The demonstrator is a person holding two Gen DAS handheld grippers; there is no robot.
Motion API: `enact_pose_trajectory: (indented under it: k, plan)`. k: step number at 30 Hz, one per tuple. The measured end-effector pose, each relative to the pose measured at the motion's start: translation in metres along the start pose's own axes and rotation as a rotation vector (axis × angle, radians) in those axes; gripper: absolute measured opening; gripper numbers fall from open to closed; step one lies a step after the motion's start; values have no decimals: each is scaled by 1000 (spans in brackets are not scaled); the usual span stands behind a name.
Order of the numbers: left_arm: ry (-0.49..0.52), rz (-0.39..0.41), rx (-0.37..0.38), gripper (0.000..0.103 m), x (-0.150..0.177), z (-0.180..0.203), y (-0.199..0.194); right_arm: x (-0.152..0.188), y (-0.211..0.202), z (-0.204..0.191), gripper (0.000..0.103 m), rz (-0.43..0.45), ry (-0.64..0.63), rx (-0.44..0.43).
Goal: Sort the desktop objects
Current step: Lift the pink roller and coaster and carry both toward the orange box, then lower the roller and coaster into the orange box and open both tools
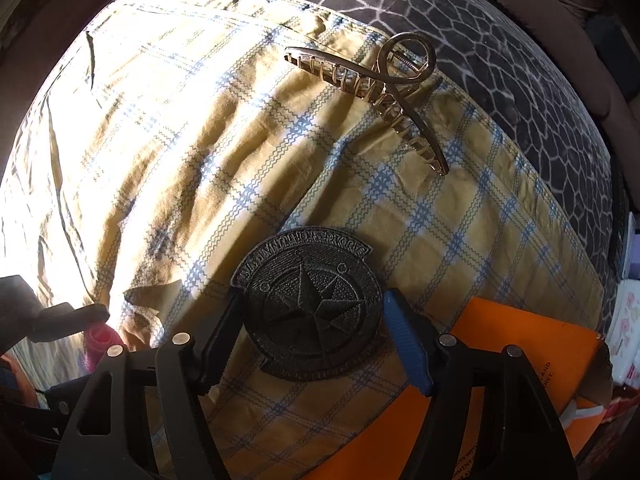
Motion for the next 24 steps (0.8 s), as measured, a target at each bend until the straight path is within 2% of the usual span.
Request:
enact_pose_trajectory:
  k: [7,15,19,24]
  plan:
    - [11,6,-24,25,-1,2,-10,13,-20,-1,72,52,29,6]
    - [17,27,-44,25,-5,8,-32,23,-66,-10,72,117,33,3]
    - [25,40,-44,25,-11,19,-45,19,-88,-16,72,137,37,4]
    - [51,52,-46,25,-19,39,-59,34,-120,-12,72,162,62,10]
Point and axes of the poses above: each gripper's, at about its wrist camera, not at the fingertips, and y roughly the way its jaws point, z to its right, x to its underside, the point moved 2 cm from there along y, roughly the way its jaws point, and after that the axes turned 7 degrees about z, right-handed, at the moved point
